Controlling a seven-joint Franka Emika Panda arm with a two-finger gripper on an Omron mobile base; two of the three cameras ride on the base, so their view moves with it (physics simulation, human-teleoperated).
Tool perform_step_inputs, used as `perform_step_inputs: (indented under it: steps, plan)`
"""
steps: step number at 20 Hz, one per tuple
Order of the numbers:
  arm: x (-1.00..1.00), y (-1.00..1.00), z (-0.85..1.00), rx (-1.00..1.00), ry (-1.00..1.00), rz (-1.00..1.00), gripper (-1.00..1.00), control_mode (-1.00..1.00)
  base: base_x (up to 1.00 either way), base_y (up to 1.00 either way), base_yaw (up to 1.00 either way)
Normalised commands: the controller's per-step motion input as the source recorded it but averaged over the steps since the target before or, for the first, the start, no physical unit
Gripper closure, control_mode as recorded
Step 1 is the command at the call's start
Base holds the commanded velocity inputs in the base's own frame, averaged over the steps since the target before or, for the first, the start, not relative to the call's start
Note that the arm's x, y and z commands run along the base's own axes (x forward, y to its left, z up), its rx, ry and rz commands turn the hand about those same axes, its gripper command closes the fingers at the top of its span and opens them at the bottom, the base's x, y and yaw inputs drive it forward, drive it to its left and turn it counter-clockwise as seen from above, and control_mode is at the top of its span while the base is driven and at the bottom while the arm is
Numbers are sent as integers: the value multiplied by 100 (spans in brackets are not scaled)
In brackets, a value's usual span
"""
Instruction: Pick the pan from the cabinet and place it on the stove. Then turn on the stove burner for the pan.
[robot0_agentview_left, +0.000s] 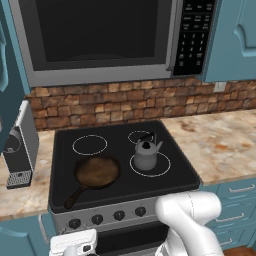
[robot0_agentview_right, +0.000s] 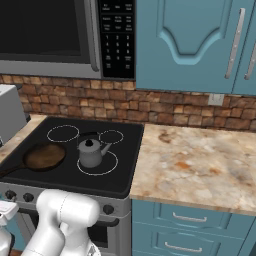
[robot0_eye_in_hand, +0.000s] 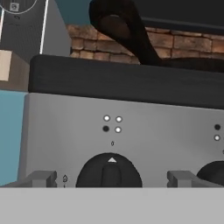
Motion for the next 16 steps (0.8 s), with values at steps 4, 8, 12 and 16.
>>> perform_step_inputs:
  steps: [4,8,12,16]
  plan:
    - [2,-4,5,0,-1,0,-100,-100,0,0,0]
    - [5,0,0,0,0,0,-100,-100,0,0,0]
    - [10,0,-2,0,0,0,-100,-100,0,0,0]
    - [11,0,-17,-2,0,0,-100,-100,0,0,0]
